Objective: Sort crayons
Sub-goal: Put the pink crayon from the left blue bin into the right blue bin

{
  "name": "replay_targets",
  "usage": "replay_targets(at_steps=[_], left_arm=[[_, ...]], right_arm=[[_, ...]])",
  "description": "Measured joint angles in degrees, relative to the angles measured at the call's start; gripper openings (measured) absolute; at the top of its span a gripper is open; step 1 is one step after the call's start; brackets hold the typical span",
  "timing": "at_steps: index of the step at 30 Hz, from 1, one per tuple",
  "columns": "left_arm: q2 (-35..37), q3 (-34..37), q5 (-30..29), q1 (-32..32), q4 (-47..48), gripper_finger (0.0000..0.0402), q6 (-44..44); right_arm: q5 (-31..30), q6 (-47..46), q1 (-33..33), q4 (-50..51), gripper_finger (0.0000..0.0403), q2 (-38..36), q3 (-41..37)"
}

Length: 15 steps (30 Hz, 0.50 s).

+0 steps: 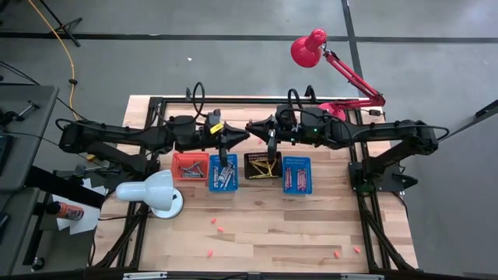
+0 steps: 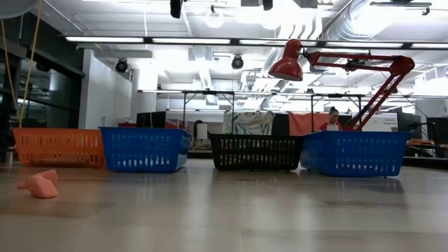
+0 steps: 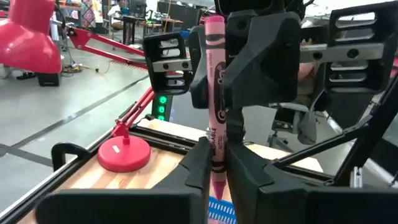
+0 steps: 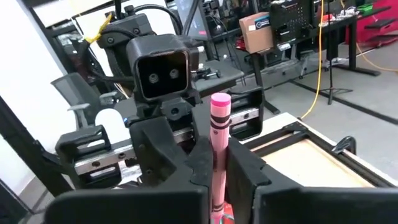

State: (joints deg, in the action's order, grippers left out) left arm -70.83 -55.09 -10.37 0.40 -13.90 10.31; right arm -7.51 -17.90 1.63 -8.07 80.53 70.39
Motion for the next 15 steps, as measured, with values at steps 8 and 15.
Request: replay_targets(at_steps=[8, 15], left_arm=[[5.37, -1.29, -1.22, 2.16, 13.98, 0.0116, -1.73], [13.61, -1.64, -4.9, 4.51, 29.71, 0.0162, -1.83]], right_arm=[[-1.74, 2.83, 0.67, 9.94, 0.0006, -4.5, 0.0], [-10.26, -0.82, 0.59, 39.52, 0.0003, -11.28, 0.02]])
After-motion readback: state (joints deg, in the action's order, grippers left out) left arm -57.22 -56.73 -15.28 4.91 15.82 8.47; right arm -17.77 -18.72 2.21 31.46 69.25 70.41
